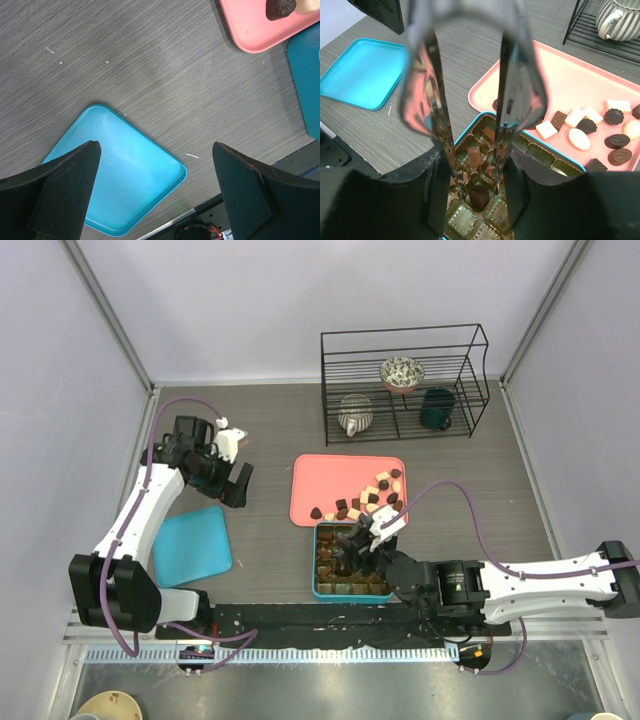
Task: Pack the chocolate
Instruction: Place the fake chocolate in the packing box, then pick up the fake chocolate from the plate.
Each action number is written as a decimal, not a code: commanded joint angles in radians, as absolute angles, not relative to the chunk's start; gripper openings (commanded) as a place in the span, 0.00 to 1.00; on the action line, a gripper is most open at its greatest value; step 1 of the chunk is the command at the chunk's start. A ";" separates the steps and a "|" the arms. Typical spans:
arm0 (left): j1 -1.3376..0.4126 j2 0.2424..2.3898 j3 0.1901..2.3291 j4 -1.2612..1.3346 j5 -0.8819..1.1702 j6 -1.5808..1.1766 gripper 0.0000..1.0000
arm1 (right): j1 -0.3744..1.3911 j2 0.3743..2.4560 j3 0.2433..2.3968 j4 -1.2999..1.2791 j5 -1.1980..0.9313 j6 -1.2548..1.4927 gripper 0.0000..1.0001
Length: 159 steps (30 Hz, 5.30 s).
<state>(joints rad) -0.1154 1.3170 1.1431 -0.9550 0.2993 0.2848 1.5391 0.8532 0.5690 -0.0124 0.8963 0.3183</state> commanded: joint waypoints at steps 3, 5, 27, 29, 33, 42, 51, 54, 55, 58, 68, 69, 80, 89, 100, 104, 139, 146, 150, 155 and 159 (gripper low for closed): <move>-0.110 1.282 1.157 -0.960 0.328 0.284 1.00 | 1.545 0.811 0.578 0.046 0.965 0.319 0.45; -0.110 1.279 1.157 -0.960 0.330 0.284 1.00 | 1.545 0.799 0.587 0.054 0.991 0.301 0.41; -0.110 1.275 1.189 -0.985 0.336 0.282 1.00 | 0.773 1.064 0.621 0.527 0.550 0.090 0.36; -0.110 1.276 1.192 -0.986 0.337 0.285 1.00 | 0.711 1.146 0.635 0.557 0.529 0.092 0.36; -0.112 1.275 1.192 -0.986 0.333 0.290 1.00 | 0.617 1.242 0.672 0.616 0.482 0.109 0.35; -0.112 1.270 1.186 -0.986 0.325 0.310 1.00 | 0.560 1.350 0.721 0.667 0.417 0.112 0.36; -0.110 1.264 1.177 -0.986 0.314 0.325 1.00 | 0.538 1.413 0.707 0.718 0.417 0.100 0.45; -0.110 1.261 1.178 -0.988 0.308 0.331 1.00 | 0.529 1.437 0.692 0.770 0.411 0.080 0.46; -0.110 1.261 1.178 -0.988 0.308 0.333 1.00 | 0.528 1.451 0.690 0.781 0.411 0.078 0.46; -0.110 1.255 1.180 -0.992 0.308 0.336 1.00 | 0.525 1.469 0.689 0.795 0.419 0.069 0.47; -0.110 1.249 1.178 -1.000 0.307 0.345 1.00 | 0.514 1.459 0.623 0.810 0.445 0.057 0.52; -0.110 1.250 1.180 -1.002 0.308 0.344 1.00 | 0.514 1.453 0.618 0.808 0.446 0.057 0.52; -0.110 1.243 1.192 -1.019 0.319 0.350 1.00 | 0.512 1.401 0.595 0.744 0.465 0.083 0.52; -0.110 1.244 1.201 -1.031 0.328 0.353 1.00 | 0.512 1.350 0.566 0.693 0.442 0.118 0.52; -0.109 1.238 1.203 -1.035 0.327 0.359 1.00 | 0.512 1.370 0.563 0.681 0.417 0.156 0.52; -0.110 1.239 1.203 -1.035 0.333 0.357 1.00 | 0.511 1.355 0.565 0.660 0.399 0.178 0.52; -0.110 1.230 1.192 -1.031 0.308 0.348 1.00 | 0.626 1.115 0.747 0.325 0.397 0.163 0.21; -0.110 1.213 1.183 -1.029 0.308 0.342 1.00 | 0.857 0.927 0.758 0.051 0.567 0.175 0.20; -0.110 1.210 1.175 -1.025 0.307 0.339 1.00 | 0.972 0.839 0.752 -0.093 0.635 0.250 0.19; -0.110 1.215 1.172 -1.022 0.304 0.336 1.00 | 1.120 0.785 0.749 -0.253 0.699 0.362 0.19; -0.110 1.216 1.177 -1.025 0.302 0.336 1.00 | 1.236 0.772 0.759 -0.336 0.752 0.431 0.19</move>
<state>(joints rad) -0.1154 1.2366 1.1610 -1.0298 0.3061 0.3435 1.1461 0.7864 0.7147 -0.2161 0.6537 0.3225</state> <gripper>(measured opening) 0.996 0.311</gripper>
